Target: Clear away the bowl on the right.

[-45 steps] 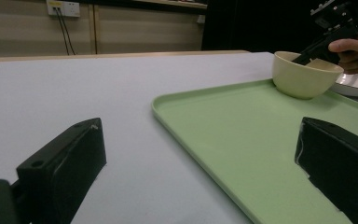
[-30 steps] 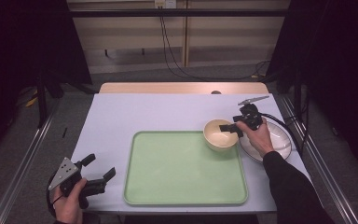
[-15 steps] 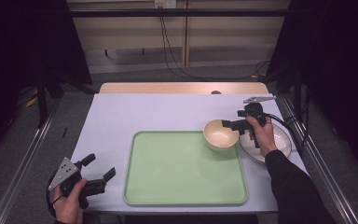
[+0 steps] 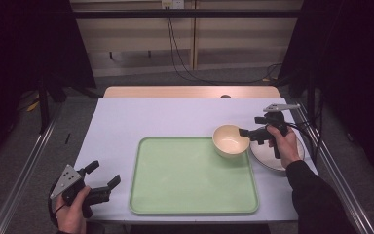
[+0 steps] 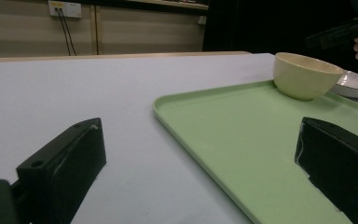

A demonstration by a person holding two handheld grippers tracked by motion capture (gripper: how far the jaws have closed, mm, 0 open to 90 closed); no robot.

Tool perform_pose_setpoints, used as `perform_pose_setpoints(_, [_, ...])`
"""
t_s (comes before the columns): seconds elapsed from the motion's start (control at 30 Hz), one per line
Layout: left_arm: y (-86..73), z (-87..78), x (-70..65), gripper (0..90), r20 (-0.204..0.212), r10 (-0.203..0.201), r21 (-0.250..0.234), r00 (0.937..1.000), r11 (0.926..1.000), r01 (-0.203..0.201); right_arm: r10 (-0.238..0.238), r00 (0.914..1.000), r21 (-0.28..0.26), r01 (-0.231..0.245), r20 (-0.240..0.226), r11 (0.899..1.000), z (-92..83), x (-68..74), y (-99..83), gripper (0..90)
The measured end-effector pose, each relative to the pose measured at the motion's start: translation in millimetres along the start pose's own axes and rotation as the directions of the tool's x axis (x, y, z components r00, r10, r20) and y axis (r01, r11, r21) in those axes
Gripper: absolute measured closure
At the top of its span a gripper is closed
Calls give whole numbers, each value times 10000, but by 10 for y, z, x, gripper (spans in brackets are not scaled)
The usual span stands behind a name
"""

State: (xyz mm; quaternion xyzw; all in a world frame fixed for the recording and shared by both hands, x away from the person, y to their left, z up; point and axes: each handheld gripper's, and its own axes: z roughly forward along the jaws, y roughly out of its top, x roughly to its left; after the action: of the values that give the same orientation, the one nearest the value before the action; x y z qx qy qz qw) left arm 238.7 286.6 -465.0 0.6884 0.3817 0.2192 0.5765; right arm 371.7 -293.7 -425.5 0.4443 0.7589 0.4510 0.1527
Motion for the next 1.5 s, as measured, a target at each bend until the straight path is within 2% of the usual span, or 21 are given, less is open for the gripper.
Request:
perform_pose_setpoints(0.4, [-1, -2, 1, 18, -29, -18, -4, 10000, 10000, 18, -76, 9979, -716, 123, 648, 9974, -236, 12, -104, 28])
perform_pose_setpoints(0.6, [-2, -1, 1, 18, -48, -78, -43, 10000, 10000, 78, -164, 9955, -874, 246, 937, 9959, -311, 50, -169, 29])
perform_pose_setpoints(0.7, [-1, -2, 2, 18, -38, -35, -8, 10000, 10000, 35, -68, 9930, -1054, 193, 1183, 9942, -360, 79, -207, 23])
perform_pose_setpoints(0.77, [-1, -1, 2, 18, -35, -31, -6, 10000, 10000, 31, -226, 9897, -1038, 375, 1416, 9939, -395, 94, -243, 22])
perform_pose_setpoints(0.87, [-2, 0, 2, 18, -37, -51, -14, 10000, 10000, 51, -154, 9874, -1035, 320, 1574, 9941, -442, 93, -292, 22])
perform_pose_setpoints(1.3, [-1, -2, 1, 18, -28, -81, -45, 10000, 10000, 81, 91, 9869, -1377, 134, 1612, 9904, -693, 164, -474, 25])
perform_pose_setpoints(1.5, [-1, -2, 3, 18, 17, -87, -28, 10000, 10000, 87, 109, 9870, -1311, 103, 1601, 9913, -792, 211, -585, 27])
